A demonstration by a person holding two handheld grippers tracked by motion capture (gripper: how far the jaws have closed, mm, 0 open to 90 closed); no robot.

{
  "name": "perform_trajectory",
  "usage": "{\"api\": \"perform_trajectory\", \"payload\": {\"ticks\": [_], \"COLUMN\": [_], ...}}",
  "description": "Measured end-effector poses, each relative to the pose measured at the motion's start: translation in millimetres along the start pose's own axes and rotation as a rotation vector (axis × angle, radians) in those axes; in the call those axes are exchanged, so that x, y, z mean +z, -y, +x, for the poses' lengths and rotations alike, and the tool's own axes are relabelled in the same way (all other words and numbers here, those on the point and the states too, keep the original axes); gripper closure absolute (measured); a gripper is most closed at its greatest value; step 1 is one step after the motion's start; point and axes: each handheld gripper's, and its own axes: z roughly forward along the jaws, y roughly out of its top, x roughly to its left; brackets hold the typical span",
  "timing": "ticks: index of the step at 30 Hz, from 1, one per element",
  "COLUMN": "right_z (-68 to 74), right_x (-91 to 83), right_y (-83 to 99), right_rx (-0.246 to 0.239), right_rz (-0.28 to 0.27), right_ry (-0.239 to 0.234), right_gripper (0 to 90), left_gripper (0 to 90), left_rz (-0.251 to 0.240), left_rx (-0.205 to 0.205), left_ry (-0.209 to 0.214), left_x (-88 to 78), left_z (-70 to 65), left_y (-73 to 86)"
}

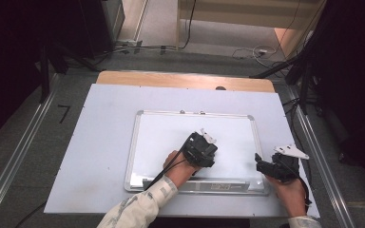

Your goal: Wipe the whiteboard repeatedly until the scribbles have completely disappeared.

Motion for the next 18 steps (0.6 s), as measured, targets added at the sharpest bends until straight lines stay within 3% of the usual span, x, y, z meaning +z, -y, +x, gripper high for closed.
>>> {"api": "perform_trajectory", "payload": {"ticks": [4, 18], "right_z": [-0.9, -1.2], "right_x": [0.2, -0.5], "right_y": [0.5, 1.6], "right_rx": [0.004, 0.003], "right_rz": [0.004, 0.009], "right_ry": [0.000, 0.009], "right_gripper": [14.8, 14.8], "left_gripper": [41.2, 41.2], "left_rz": [0.011, 0.007], "left_rx": [0.008, -0.023], "left_ry": [0.001, -0.023], "left_x": [-4.9, -25.1], "left_z": [5.2, 38.3], "left_y": [4.9, 31.4]}}
